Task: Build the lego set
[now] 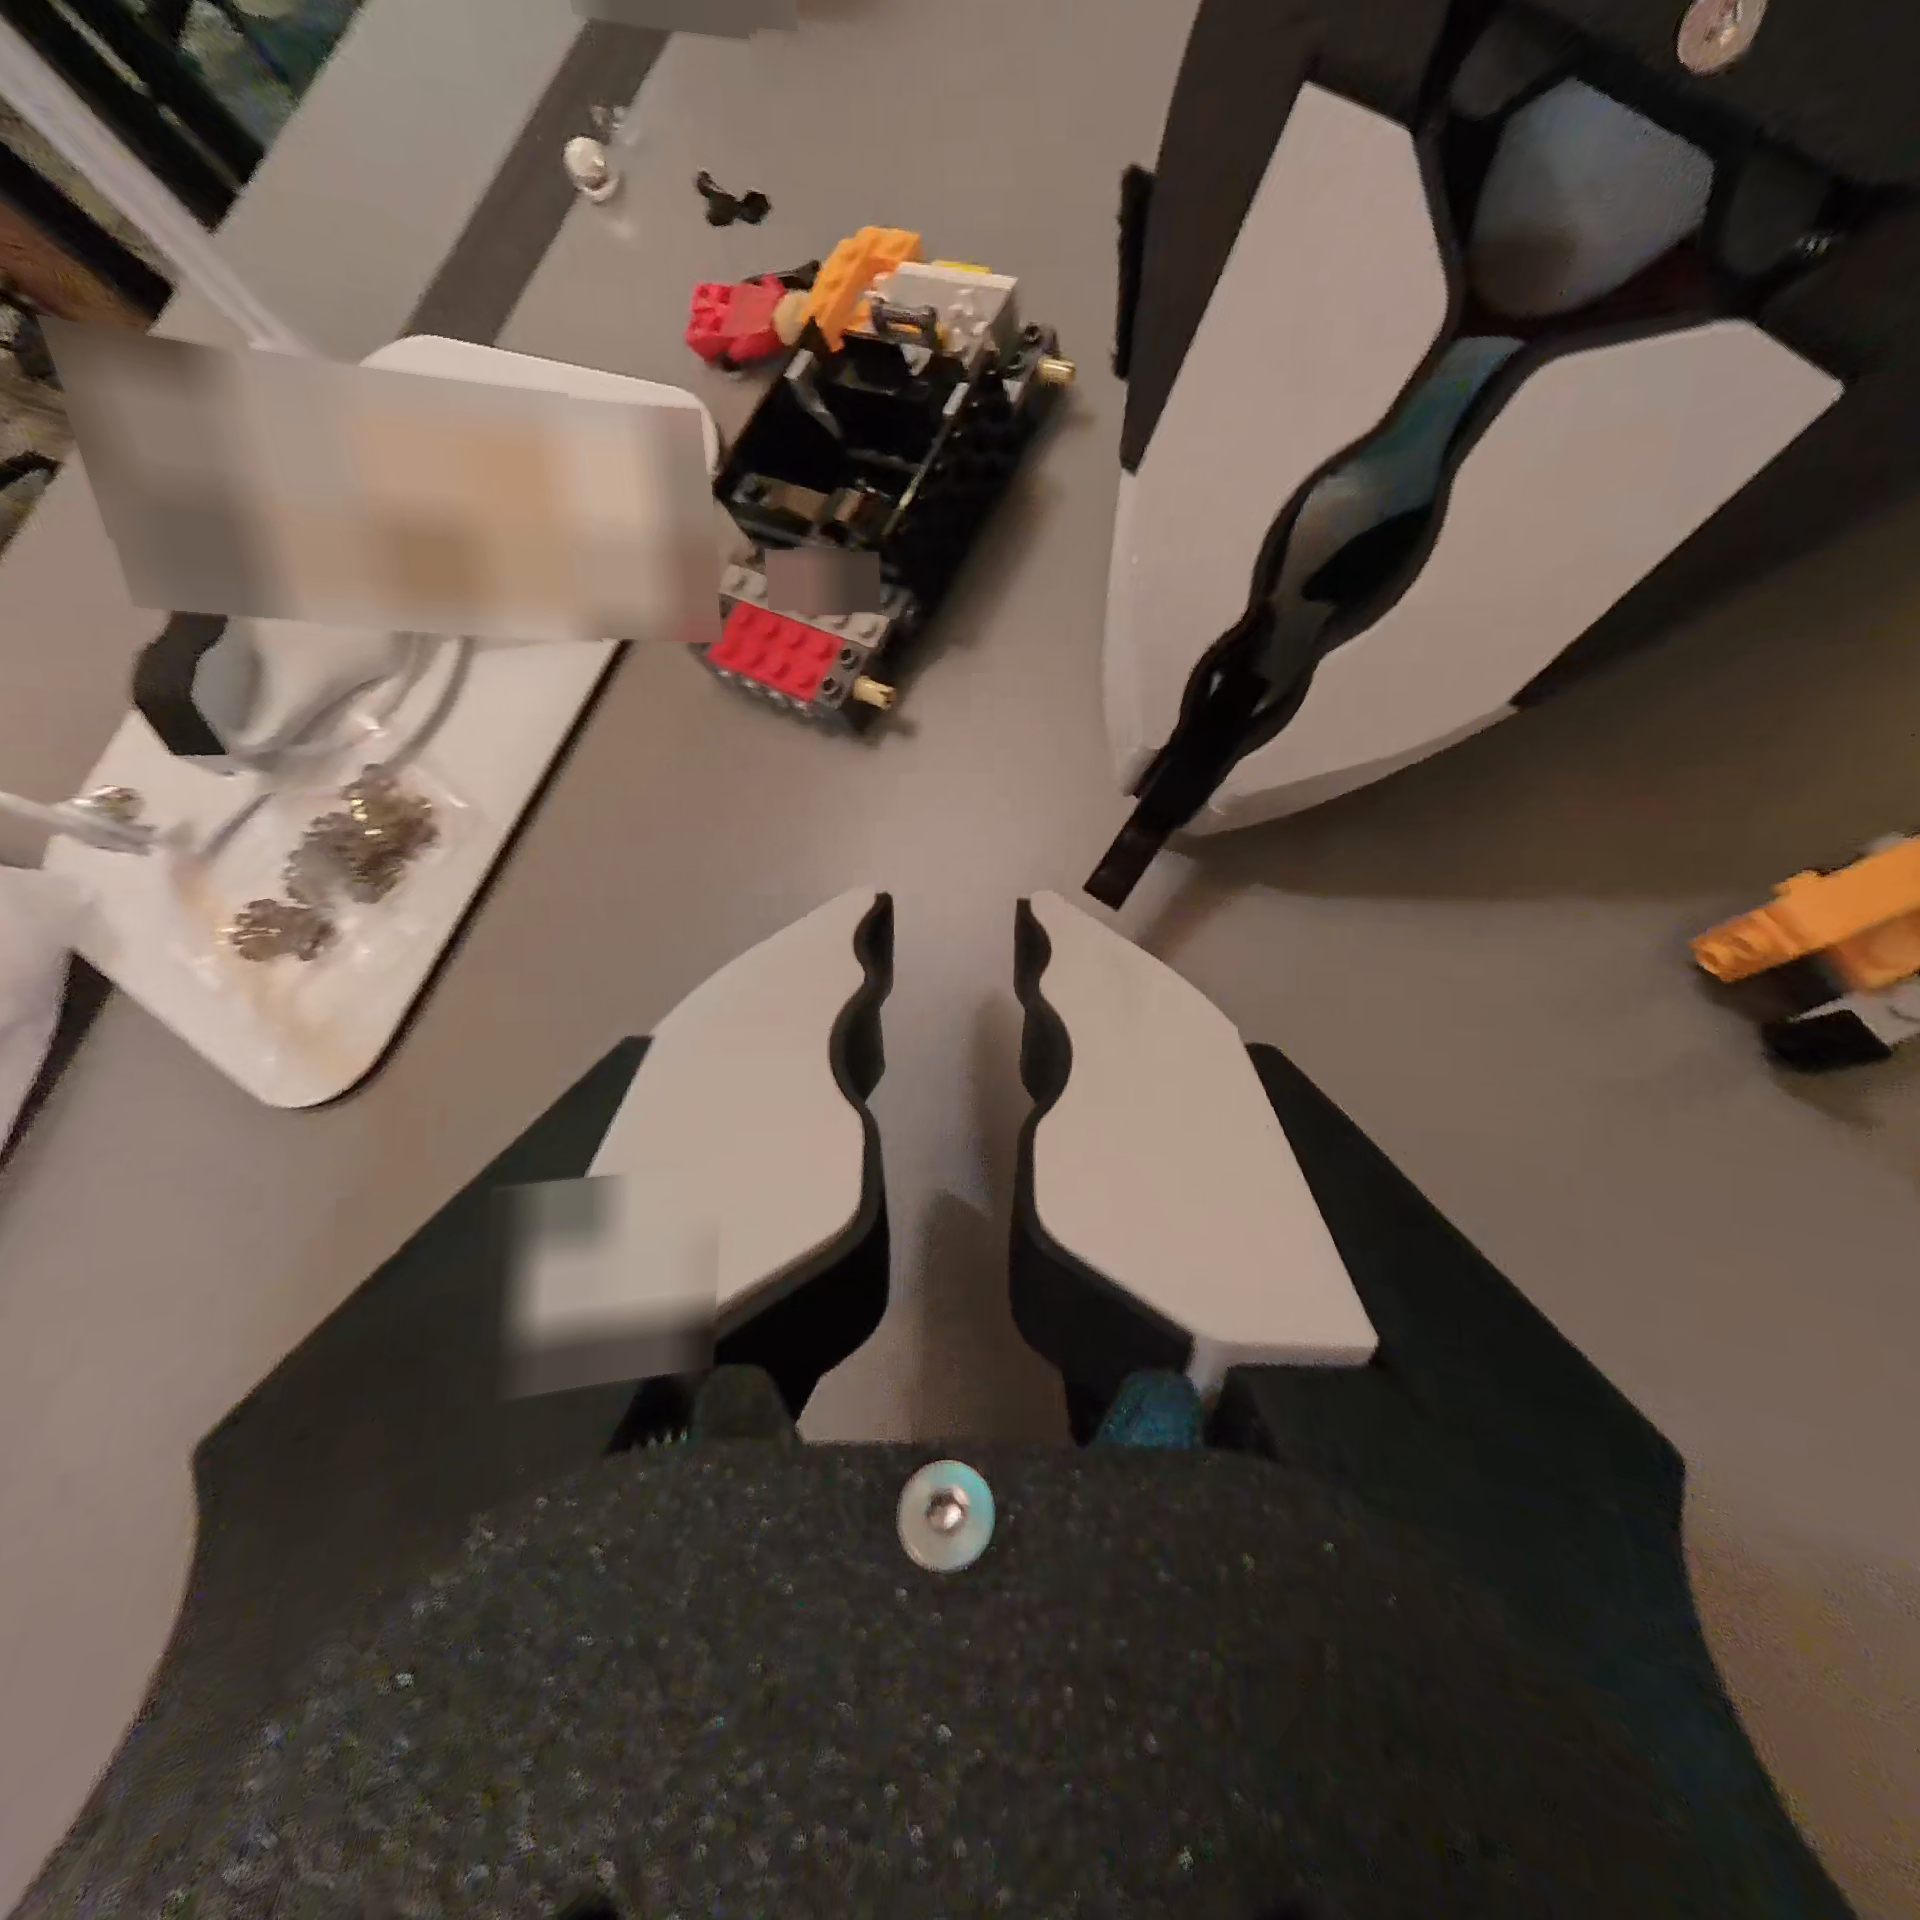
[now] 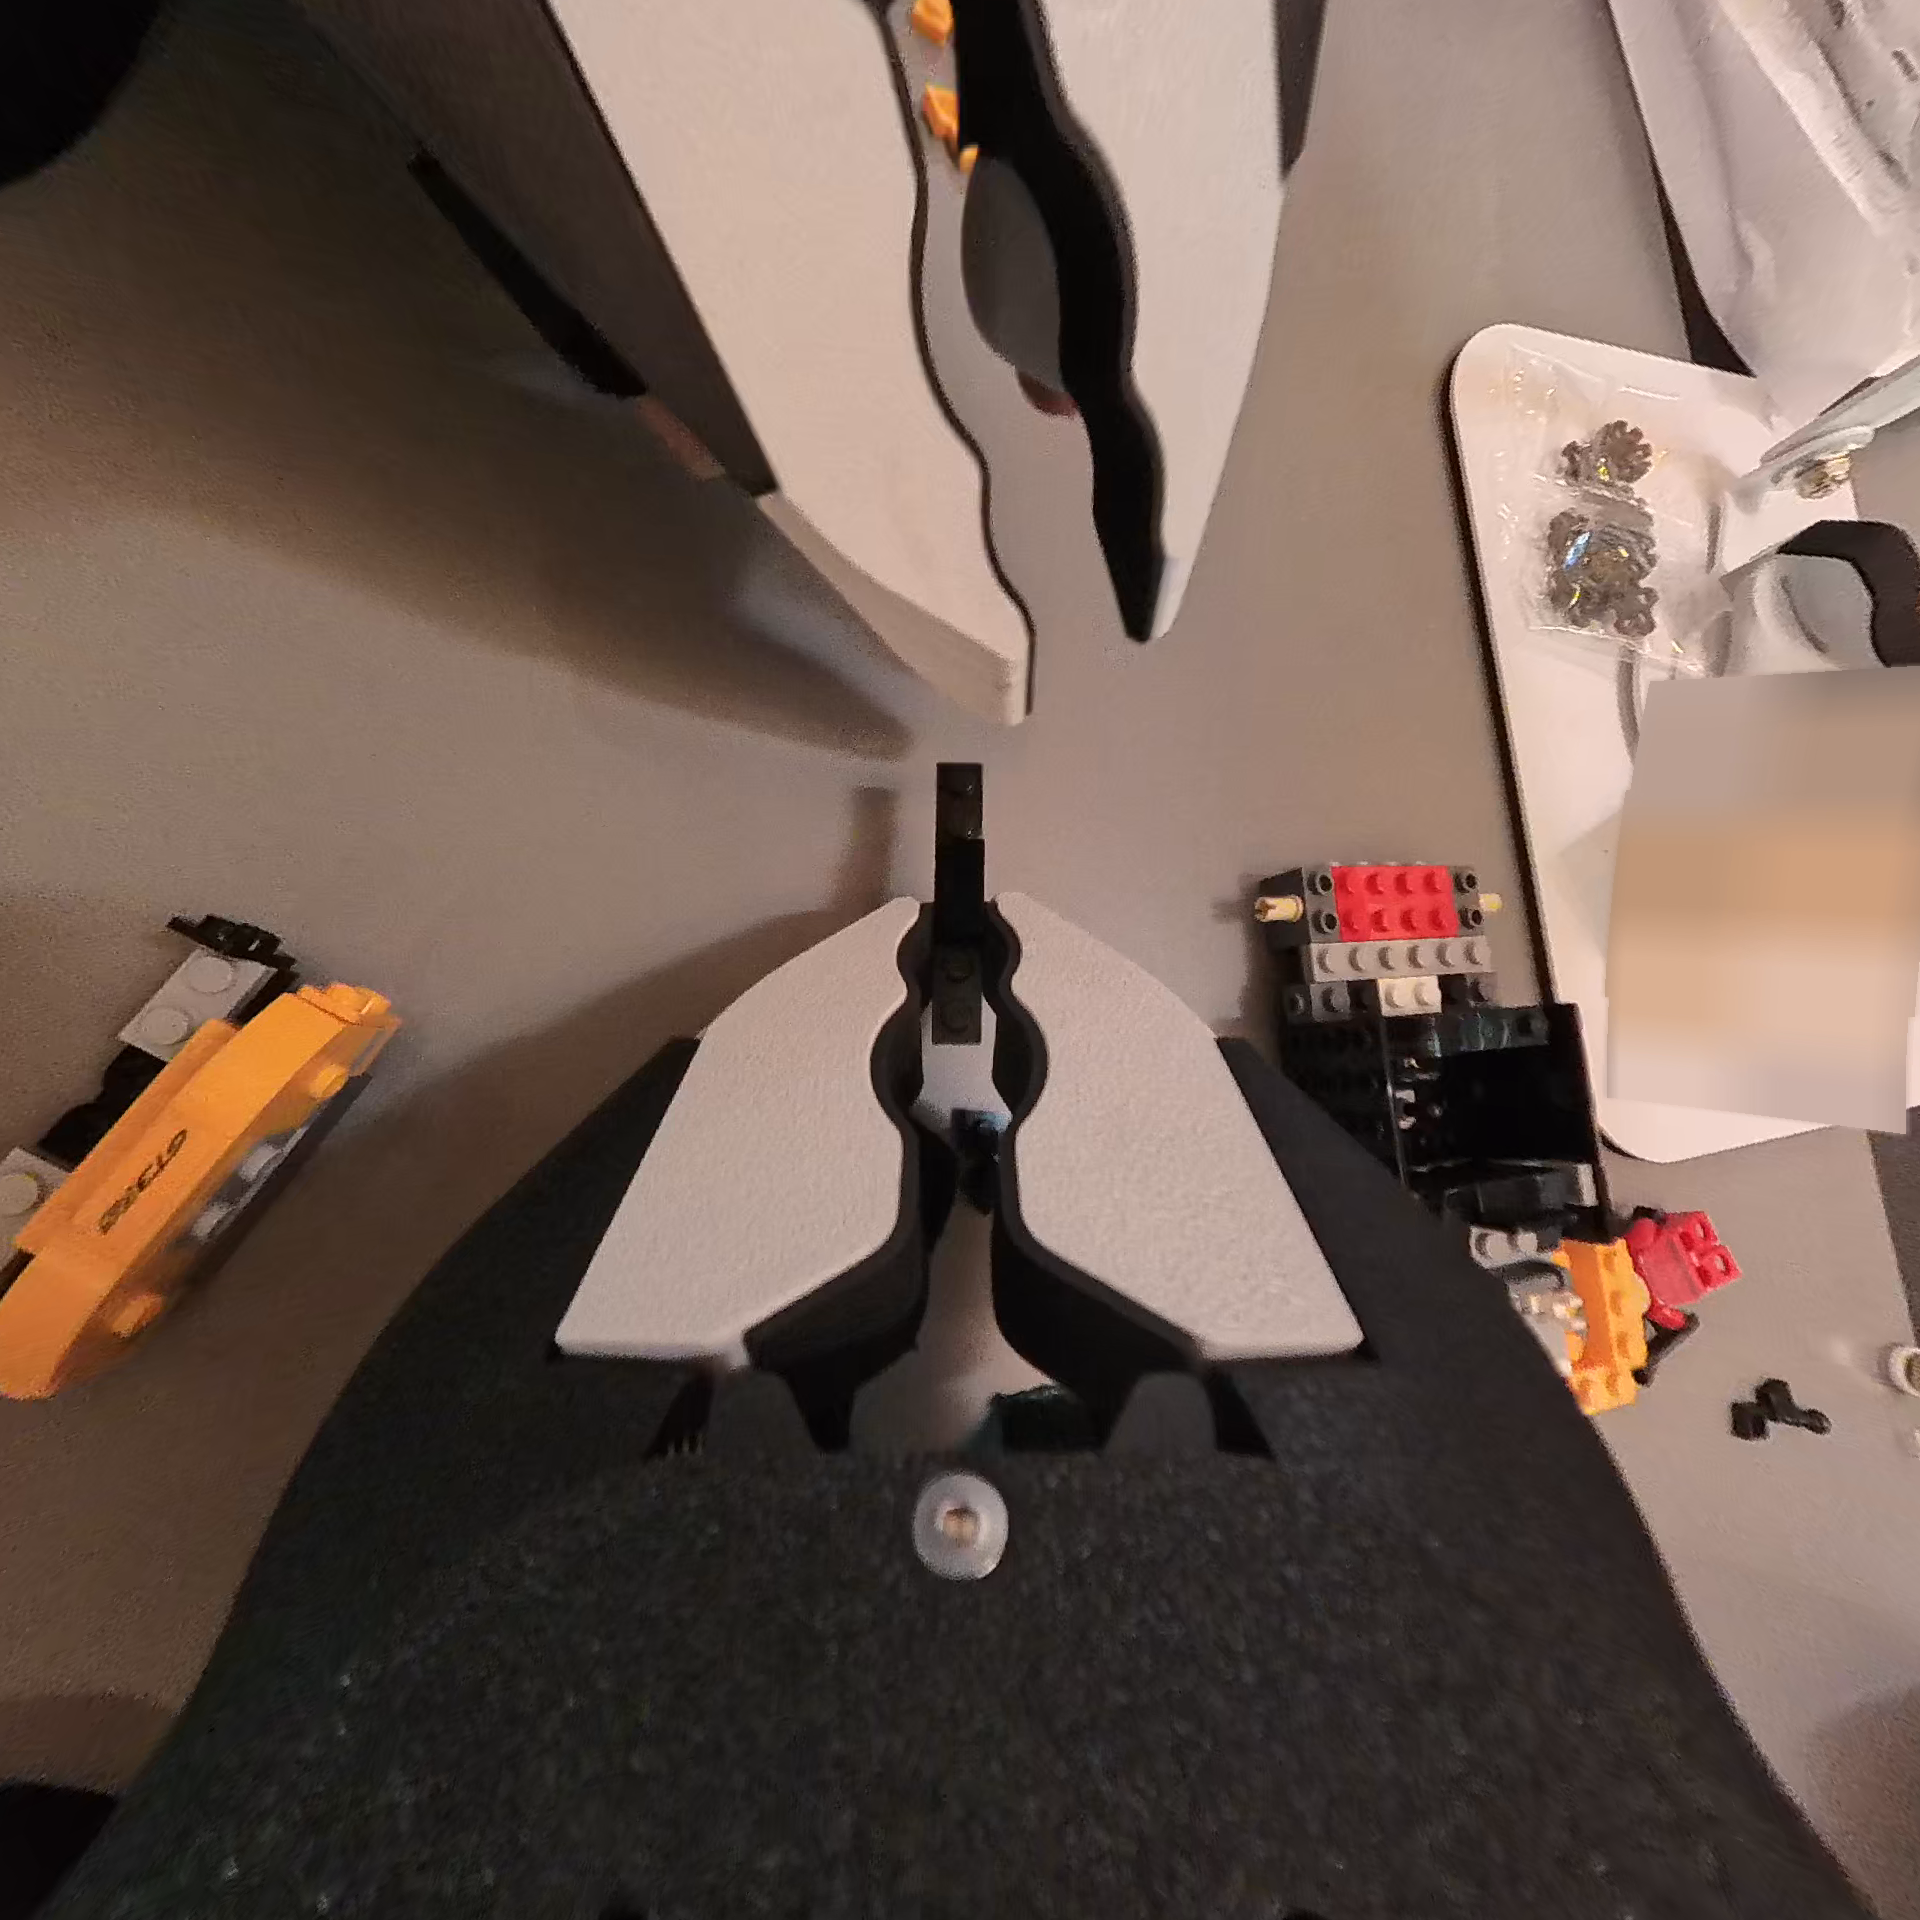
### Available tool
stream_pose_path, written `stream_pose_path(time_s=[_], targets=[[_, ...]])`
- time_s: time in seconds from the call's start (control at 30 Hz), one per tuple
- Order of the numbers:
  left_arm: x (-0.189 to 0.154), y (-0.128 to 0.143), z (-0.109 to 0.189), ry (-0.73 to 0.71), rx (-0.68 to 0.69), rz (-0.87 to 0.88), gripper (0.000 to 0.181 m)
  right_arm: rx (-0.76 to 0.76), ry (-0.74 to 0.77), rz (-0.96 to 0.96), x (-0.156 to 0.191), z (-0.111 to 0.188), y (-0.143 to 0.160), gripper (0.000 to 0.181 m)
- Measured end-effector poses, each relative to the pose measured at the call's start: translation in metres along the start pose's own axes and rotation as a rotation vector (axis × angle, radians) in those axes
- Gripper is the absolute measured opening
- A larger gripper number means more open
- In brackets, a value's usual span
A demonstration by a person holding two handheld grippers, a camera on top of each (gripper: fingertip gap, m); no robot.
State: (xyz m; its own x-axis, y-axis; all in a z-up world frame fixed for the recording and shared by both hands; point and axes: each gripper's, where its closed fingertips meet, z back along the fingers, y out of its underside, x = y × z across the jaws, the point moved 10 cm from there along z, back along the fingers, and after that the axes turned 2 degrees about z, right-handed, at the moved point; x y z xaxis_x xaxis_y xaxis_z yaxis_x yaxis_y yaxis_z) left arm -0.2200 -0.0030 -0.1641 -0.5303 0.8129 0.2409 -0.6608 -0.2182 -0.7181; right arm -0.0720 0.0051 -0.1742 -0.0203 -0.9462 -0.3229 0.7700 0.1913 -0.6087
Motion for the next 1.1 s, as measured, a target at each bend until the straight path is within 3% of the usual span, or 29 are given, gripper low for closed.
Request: stream_pose_path(time_s=[0.2, 0.5, 0.7, 0.83, 1.0, 1.1], targets=[[0.006, 0.0, 0.004, -0.107, 0.026, -0.003, 0.018, 0.007, -0.023, 0.017, -0.001, -0.003, 0.001, 0.008], [0.01, 0.004, 0.004, -0.137, 0.048, 0.012, 0.013, -0.009, -0.12, 0.074, 0.001, -0.011, -0.008, 0.008], [0.013, 0.007, 0.004, -0.127, 0.047, 0.041, 0.012, -0.086, -0.133, 0.047, -0.004, 0.005, -0.006, 0.025], [0.009, 0.005, 0.007, -0.04, 0.028, 0.04, 0.01, -0.187, -0.1, -0.049, -0.013, 0.034, 0.002, 0.025], [-0.001, 0.005, 0.008, 0.165, 0.029, 0.033, 0.022, -0.218, -0.059, -0.191, -0.018, 0.053, 0.033, 0.025], [-0.006, 0.009, 0.0, 0.214, 0.063, 0.025, 0.028, -0.224, -0.036, -0.261, -0.02, 0.063, 0.05, 0.025]])
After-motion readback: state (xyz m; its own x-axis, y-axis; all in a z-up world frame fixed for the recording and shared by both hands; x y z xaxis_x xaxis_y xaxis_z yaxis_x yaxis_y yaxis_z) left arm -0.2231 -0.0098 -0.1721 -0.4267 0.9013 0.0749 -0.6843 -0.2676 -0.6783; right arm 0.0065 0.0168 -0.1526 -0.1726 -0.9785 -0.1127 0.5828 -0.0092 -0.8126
